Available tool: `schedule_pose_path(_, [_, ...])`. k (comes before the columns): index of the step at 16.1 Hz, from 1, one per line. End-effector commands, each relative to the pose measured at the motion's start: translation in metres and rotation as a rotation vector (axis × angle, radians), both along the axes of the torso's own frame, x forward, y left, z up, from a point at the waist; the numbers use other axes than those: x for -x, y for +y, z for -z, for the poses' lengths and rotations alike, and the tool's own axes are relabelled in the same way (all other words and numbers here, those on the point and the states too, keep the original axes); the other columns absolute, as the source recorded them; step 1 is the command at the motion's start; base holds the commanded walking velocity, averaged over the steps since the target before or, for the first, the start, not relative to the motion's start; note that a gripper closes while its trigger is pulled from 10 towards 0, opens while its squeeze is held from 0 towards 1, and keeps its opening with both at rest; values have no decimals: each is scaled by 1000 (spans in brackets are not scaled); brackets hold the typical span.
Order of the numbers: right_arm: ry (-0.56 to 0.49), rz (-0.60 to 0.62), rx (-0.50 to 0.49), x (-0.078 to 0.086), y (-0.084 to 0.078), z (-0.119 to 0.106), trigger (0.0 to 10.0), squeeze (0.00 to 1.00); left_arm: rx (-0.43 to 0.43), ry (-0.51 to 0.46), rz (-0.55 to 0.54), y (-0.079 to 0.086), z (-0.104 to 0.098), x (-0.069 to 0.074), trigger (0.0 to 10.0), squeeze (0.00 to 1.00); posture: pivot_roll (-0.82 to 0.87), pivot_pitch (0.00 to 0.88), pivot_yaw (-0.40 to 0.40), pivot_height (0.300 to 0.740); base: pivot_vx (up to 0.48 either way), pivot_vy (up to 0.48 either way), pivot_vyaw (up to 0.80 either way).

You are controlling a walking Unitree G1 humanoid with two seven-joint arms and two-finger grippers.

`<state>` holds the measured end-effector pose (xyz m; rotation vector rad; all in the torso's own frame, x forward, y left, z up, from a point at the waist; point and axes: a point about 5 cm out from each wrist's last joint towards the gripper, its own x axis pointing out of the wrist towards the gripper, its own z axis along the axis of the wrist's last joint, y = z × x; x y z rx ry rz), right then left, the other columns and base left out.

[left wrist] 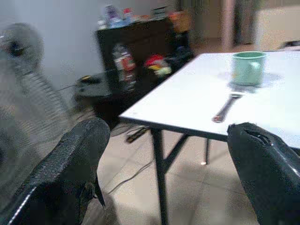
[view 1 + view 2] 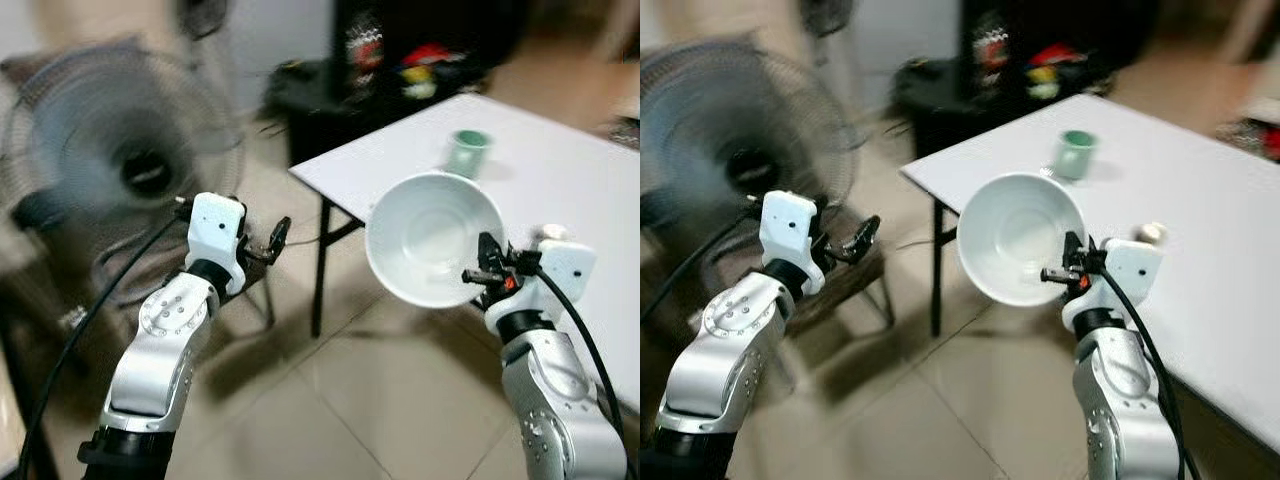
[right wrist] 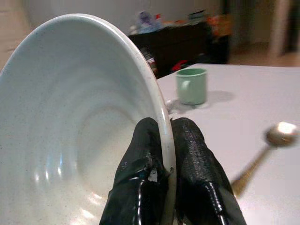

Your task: Setting the table

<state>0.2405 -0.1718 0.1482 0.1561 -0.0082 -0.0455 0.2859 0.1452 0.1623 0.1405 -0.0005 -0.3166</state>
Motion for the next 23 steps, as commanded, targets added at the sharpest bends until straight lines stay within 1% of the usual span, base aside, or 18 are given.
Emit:
schedule_pose_path(1, [-34, -15, -12, 1, 6, -7, 10000, 0, -17, 1, -15, 6, 0, -1, 10000, 0, -41, 0, -3, 740, 0, 454, -788])
schedule_pose_path(4, [-32, -14, -17, -1, 6, -8, 10000, 0, -20, -4, -18, 7, -1, -2, 10000, 0, -35, 0, -8, 740, 0, 449, -796])
schedule_pose_path(6, [-19, 26, -37, -2, 0, -7, 10000, 0, 1, -7, -21, 5, -2, -1, 10000, 0, -38, 0, -12, 740, 0, 0, -616])
schedule_pose_path(7, [-26, 24, -46, -3, -1, -8, 10000, 0, 14, -3, -21, 4, -2, 0, 10000, 0, -39, 0, -15, 740, 0, 0, 0])
schedule_pose_path(8, [-22, 3, -48, -3, 0, -9, 10000, 0, 6, 1, -16, 4, 0, 0, 10000, 0, -39, 0, -16, 740, 0, 0, 0])
schedule_pose_path(10, [-13, -4, -36, -5, 0, -8, 10000, 0, 24, 0, -16, 4, 0, 0, 10000, 0, -39, 0, -21, 740, 0, 0, 0])
schedule_pose_path(12, [-16, 0, -15, -9, -4, -10, 10000, 0, 38, -1, -14, 3, -1, 0, 10000, 0, -36, 0, -30, 740, 247, 0, 0])
schedule_pose_path(14, [-5, 4, -17, -13, -5, -10, 10000, 0, 43, 1, -10, 3, -2, 0, 10000, 0, -36, 0, -35, 740, 281, 0, 0])
schedule_pose_path(15, [-3, 7, -18, -15, -5, -11, 10000, 0, 45, 1, -9, 3, -2, 0, 10000, 0, -37, 0, -36, 740, 311, 0, -563])
schedule_pose_path(18, [-2, 6, -15, -15, -6, -11, 10000, 0, 38, 7, -1, 2, -1, 0, 10000, 0, -38, 0, -32, 740, 335, 0, -744])
schedule_pose_path(23, [-17, -6, -7, -17, -6, -13, 10000, 0, 32, 3, 9, 0, -1, -3, 10000, 0, -43, 0, -30, 740, 343, 0, 0])
